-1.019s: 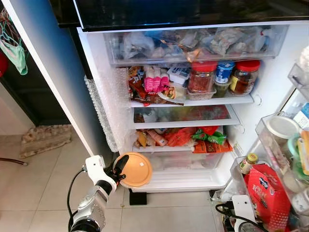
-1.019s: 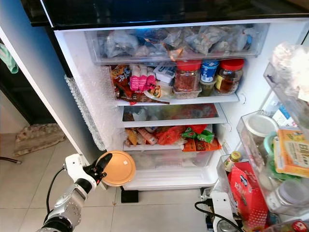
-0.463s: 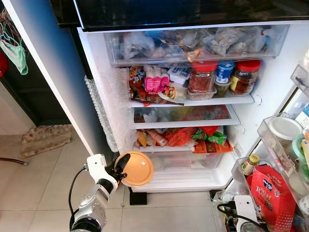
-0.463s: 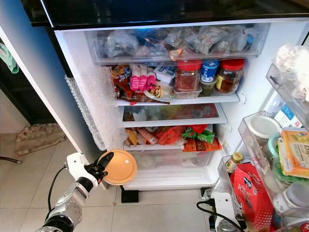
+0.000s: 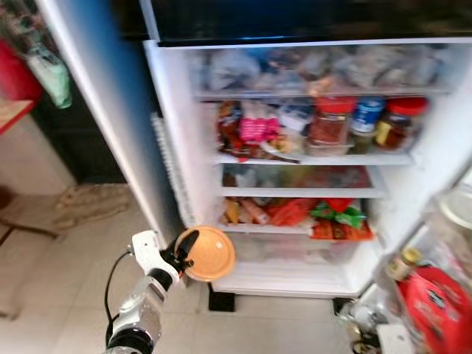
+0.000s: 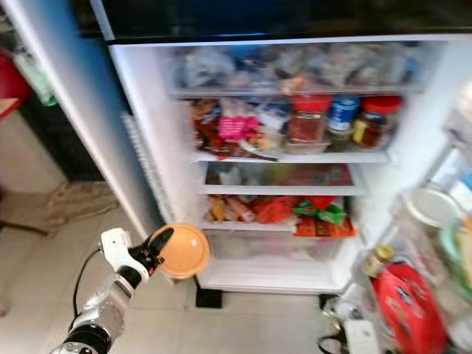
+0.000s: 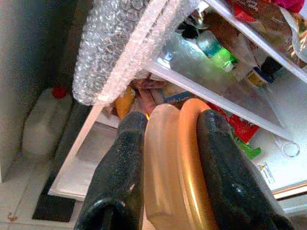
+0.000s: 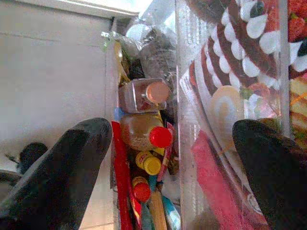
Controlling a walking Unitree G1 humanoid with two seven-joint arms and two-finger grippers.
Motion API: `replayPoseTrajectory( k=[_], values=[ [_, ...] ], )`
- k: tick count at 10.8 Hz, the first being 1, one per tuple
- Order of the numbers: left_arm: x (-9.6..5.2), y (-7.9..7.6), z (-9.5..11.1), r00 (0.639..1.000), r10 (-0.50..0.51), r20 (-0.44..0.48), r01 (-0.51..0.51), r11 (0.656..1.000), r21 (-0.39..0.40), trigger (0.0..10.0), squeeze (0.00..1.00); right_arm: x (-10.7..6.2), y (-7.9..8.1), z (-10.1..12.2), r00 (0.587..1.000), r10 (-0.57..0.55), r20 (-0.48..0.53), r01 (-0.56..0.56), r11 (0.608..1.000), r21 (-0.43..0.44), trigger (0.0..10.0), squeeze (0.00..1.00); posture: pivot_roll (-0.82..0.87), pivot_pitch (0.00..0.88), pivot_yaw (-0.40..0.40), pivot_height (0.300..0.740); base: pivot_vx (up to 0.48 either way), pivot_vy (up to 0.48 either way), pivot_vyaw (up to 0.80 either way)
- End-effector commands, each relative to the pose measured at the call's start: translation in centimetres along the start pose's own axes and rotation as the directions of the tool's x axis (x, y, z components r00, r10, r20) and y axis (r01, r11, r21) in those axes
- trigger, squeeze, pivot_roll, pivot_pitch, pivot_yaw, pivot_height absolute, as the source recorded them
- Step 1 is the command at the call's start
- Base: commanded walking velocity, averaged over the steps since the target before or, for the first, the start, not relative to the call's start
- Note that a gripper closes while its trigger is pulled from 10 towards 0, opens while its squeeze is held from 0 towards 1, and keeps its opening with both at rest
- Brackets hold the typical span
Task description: Restocking fridge
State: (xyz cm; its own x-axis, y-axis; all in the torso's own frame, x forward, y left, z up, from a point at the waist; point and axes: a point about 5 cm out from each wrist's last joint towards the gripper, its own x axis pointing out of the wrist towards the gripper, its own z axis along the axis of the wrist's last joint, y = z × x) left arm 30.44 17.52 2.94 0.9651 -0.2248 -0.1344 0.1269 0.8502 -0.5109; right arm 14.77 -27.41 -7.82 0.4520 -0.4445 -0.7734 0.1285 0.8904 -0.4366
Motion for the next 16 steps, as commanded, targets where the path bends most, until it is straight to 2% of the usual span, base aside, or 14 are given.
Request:
replayPoseTrajectory(
  k=[1, 7, 8, 9, 11, 16],
  values=[
    [0.1, -0.1, 0.2, 1.0, -0.003, 0.006, 0.003, 1.0, -0.005, 10.0, 0.0, -0.2, -1.2, -2.4, 0.995, -0.039, -0.092, 0.041, 0.999, 0.019, 10.0, 0.0, -0.04, 0.0, 0.023, 0.74, 0.0, 0.0, 0.0],
    [0.1, -0.1, 0.2, 1.0, -0.008, 0.003, 0.008, 1.0, -0.003, 10.0, 0.0, -0.2, -1.4, -2.3, 0.997, -0.034, -0.073, 0.036, 0.999, 0.035, 10.0, 0.0, -0.04, 0.0, 0.028, 0.74, 0.0, 0.0, 0.0],
    [0.5, -1.2, -0.2, 0.995, -0.094, -0.025, 0.091, 0.991, -0.102, 10.0, 0.0, -0.8, 3.7, -0.1, 0.965, 0.258, 0.05, -0.263, 0.939, 0.223, 10.0, 0.0, -0.04, 0.0, 0.034, 0.74, 0.0, 0.0, 0.0],
    [0.6, -1.6, -0.4, 0.991, -0.133, -0.032, 0.127, 0.981, -0.147, 10.0, 0.0, -1.0, 4.7, 0.1, 0.952, 0.297, 0.069, -0.305, 0.919, 0.25, 10.0, 0.0, -0.03, 0.0, 0.034, 0.74, 0.0, 0.0, 0.0],
    [0.6, -2.3, -0.8, 0.98, -0.192, -0.05, 0.179, 0.964, -0.196, 10.0, 0.0, -1.1, 5.1, 0.3, 0.942, 0.323, 0.092, -0.336, 0.905, 0.262, 10.0, 0.0, -0.04, 0.0, 0.035, 0.74, 0.0, 0.0, 0.0],
    [0.4, -2.6, -0.9, 0.975, -0.213, -0.056, 0.198, 0.959, -0.202, 10.0, 0.0, -1.3, 5.6, 0.7, 0.935, 0.332, 0.127, -0.355, 0.899, 0.256, 10.0, 0.0, -0.03, 0.0, 0.026, 0.74, 0.0, 0.0, 0.0]
  ],
)
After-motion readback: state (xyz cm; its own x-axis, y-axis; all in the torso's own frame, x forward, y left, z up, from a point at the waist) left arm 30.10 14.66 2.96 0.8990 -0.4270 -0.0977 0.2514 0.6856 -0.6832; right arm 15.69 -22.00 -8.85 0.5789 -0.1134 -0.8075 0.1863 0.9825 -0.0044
